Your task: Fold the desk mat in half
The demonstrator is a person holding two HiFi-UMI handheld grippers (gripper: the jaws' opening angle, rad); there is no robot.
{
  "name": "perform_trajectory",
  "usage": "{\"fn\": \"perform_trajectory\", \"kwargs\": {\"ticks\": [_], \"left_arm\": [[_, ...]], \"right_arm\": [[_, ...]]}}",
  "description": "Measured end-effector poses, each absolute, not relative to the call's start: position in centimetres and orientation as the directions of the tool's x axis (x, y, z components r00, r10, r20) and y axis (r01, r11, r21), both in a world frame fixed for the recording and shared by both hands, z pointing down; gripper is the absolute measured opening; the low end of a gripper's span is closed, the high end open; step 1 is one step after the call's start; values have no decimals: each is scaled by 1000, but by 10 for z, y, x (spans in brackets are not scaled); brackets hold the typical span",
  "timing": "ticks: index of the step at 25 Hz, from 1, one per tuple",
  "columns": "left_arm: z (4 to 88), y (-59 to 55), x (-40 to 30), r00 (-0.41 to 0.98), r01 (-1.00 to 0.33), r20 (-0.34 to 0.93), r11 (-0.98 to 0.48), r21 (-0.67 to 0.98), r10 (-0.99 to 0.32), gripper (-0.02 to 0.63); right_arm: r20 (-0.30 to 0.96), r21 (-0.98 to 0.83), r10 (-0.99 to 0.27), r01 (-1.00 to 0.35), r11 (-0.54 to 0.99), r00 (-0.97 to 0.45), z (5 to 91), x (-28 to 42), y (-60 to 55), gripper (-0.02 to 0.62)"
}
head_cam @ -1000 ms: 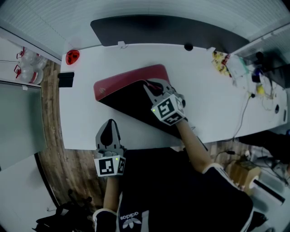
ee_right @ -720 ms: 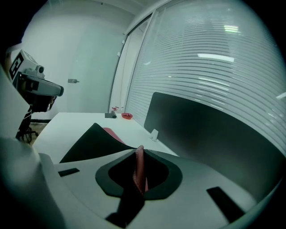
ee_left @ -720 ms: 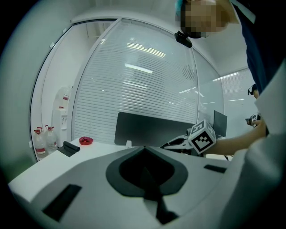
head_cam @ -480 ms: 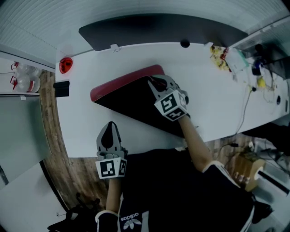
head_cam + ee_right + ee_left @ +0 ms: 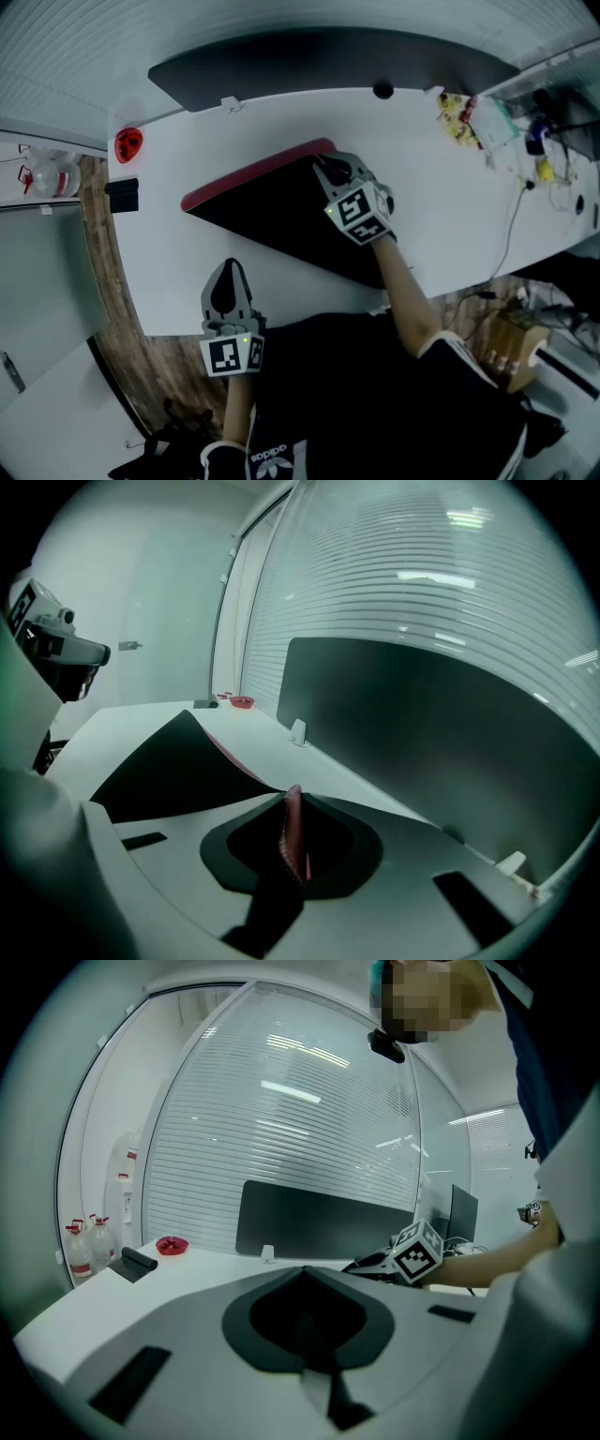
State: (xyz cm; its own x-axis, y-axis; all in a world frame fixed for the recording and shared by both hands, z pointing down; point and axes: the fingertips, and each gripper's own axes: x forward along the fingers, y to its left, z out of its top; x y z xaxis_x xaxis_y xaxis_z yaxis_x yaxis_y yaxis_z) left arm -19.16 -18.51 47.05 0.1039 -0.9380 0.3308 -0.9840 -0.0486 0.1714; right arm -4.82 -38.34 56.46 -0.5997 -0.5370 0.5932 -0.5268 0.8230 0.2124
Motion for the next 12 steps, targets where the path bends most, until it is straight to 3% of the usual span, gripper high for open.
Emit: {"fn": "perform_trajectory", "kwargs": {"ticks": [12], "left_arm": [[486,-193,-196,78,-984,383,-10,177,-921,3]], "right_arm": [[640,157,-492,-526,836,-590,612,-42,-413,35]]}}
